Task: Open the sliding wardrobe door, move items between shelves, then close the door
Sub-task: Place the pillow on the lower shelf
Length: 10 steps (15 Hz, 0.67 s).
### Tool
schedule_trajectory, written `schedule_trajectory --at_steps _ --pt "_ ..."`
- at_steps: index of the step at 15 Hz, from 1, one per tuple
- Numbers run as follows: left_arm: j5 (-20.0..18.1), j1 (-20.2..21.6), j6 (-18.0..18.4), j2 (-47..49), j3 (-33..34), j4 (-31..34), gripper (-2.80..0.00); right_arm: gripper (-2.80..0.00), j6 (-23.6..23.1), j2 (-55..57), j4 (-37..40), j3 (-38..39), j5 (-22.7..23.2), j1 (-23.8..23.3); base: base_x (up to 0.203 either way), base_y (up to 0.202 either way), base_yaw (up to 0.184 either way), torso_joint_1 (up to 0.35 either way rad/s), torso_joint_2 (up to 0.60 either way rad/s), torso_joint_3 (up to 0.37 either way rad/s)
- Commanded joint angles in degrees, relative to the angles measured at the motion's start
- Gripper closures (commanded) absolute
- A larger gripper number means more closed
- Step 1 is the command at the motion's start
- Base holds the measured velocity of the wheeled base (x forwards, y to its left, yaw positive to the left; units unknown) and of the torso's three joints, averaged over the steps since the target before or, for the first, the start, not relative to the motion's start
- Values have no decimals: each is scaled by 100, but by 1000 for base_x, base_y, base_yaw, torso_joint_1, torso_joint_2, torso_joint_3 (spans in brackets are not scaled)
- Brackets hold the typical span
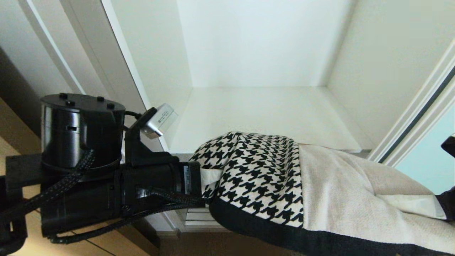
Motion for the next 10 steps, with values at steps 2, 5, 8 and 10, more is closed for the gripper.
schedule_trajectory --at_steps 2,5,8,10 --pt "-21 -48 -11 0 102 -20 0 0 20 46 -13 93 -135 240 0 0 0 0 0 0" --pt "-5 -116 24 336 -4 -79 0 0 12 312 -81 63 -250 350 0 0 0 0 0 0" --pt "-23 -344 8 377 -100 -69 0 0 19 338 -83 -15 -259 516 0 0 0 0 0 0" --pt "-13 -372 -8 316 -153 -24 0 0 20 281 -26 -91 -335 578 0 0 0 0 0 0"
